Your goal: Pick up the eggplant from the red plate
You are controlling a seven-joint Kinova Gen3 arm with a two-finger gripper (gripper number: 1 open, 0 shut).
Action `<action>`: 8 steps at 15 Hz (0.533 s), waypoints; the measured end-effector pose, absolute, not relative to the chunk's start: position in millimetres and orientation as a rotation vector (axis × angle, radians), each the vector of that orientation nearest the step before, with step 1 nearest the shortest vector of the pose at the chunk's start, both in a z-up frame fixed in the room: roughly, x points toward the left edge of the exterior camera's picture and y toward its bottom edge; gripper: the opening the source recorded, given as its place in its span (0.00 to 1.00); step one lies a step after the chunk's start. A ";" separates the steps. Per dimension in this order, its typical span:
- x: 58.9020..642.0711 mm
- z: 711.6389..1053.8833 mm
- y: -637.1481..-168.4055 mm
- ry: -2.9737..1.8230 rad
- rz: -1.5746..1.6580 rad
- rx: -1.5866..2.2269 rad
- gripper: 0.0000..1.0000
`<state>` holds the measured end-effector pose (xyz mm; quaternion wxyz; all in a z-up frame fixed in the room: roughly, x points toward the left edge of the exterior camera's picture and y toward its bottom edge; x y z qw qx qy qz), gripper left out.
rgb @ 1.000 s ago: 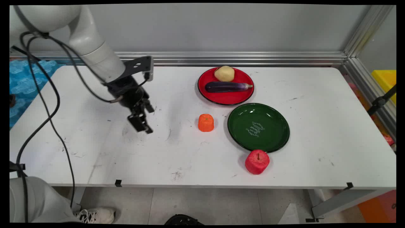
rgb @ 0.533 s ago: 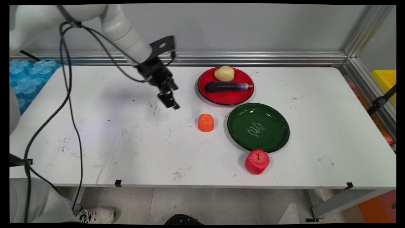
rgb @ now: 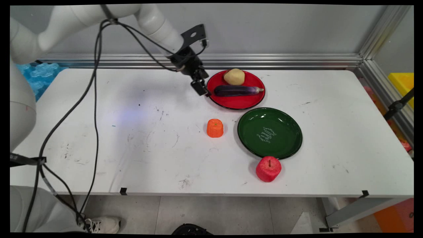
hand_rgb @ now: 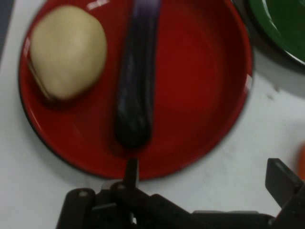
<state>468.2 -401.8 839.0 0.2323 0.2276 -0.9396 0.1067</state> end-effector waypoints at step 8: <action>445.8 809.0 -452.8 -2.521 0.302 0.587 1.00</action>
